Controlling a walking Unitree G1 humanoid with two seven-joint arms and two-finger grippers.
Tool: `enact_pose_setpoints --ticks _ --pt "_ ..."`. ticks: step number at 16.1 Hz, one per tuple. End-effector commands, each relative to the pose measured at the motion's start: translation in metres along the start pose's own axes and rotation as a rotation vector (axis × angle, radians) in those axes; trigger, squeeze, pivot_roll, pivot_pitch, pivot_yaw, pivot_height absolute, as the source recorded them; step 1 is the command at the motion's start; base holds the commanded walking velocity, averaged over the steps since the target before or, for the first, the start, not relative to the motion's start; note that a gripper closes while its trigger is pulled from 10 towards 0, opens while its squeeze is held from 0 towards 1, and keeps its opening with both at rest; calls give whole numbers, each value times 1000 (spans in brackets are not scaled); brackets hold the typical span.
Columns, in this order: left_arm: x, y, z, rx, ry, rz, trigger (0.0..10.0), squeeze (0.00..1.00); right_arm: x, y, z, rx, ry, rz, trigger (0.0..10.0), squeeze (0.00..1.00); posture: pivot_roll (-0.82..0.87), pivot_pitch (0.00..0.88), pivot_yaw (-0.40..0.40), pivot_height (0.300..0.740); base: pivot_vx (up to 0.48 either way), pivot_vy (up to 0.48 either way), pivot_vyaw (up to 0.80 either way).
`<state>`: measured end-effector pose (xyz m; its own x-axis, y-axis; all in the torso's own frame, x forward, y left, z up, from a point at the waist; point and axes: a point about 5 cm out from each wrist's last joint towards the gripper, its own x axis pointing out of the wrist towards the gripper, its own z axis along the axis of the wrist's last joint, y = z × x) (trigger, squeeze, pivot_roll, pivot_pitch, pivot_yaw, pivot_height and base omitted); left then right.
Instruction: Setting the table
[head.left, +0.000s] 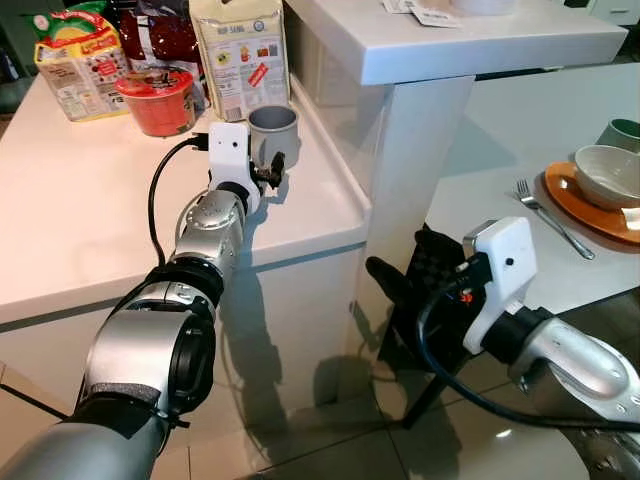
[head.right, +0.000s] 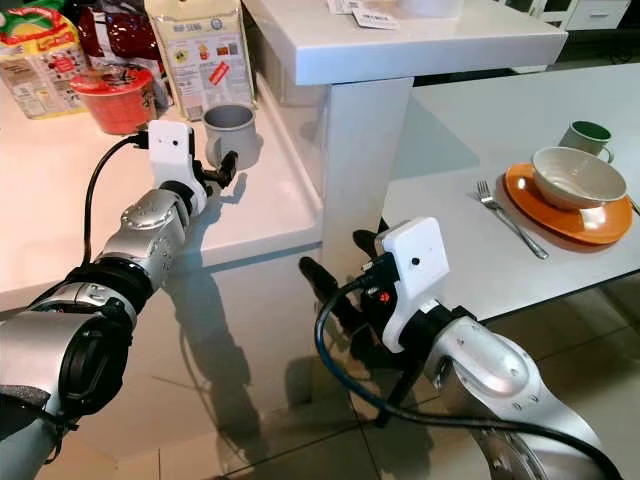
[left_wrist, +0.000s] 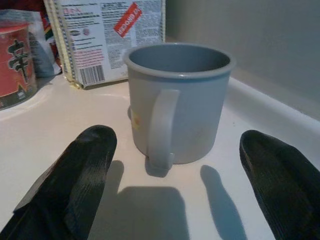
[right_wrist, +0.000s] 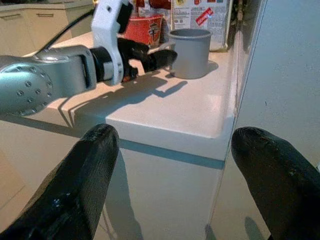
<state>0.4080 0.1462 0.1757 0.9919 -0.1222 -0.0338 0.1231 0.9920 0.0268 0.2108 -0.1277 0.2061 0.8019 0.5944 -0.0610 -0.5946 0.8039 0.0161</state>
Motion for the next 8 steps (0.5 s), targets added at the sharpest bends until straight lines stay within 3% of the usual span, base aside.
enact_pose_setpoints --ticks 1,8 --pt "4 -2 13 25 -26 -3 10000 0 -2 0 4 -9 -7 -10 10000 0 -276 68 -1 740 0 0 0" --pt "5 3 19 73 -36 26 10000 0 -6 0 14 11 -67 -83 10000 0 -267 175 -5 740 0 0 0"
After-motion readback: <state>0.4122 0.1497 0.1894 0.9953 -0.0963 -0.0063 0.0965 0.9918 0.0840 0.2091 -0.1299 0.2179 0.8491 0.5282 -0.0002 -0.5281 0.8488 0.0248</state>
